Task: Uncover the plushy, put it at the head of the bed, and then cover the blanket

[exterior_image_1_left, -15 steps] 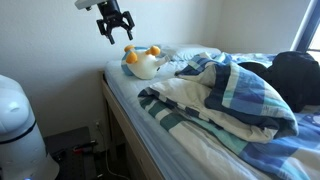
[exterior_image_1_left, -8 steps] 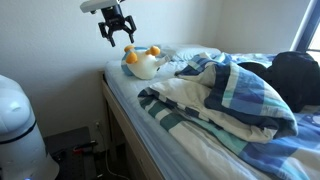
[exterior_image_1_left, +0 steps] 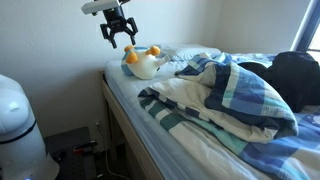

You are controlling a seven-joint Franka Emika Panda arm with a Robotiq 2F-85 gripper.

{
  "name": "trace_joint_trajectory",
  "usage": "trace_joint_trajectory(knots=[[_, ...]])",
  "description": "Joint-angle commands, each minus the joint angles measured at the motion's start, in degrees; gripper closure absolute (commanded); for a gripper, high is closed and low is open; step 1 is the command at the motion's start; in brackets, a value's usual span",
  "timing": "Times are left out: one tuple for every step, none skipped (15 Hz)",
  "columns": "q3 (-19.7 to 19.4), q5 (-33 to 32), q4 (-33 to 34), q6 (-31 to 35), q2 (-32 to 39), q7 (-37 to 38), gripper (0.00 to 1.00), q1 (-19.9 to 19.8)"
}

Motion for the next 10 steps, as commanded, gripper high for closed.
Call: trace_joint_trajectory(knots=[[0.36,2.47,1.57,0.24,3.12,1.08,0.0,-0.11],[0.46,3.42,1.79,0.48,3.89,1.02,0.0,0.33],[1.29,4.68,0.66,1.0,3.6,1.46,0.0,0.98],[1.83,5.52,0.58,1.35,4.22,1.46,0.0,1.23],[2.53,6.49,0.75,1.74,5.08,1.38,0.0,1.69],[2.97,7.36,0.76,2.15,5.63,1.2,0.0,2.05],[3.5,7.99,1.19,2.44,6.6,1.06,0.0,2.35],[4.16,8.71,1.38,2.97,7.38,1.21,0.0,2.71],[5.02,8.7,1.38,3.71,8.08,1.64,0.0,2.63],[5.63,8.47,1.37,4.44,8.59,2.01,0.0,2.58]])
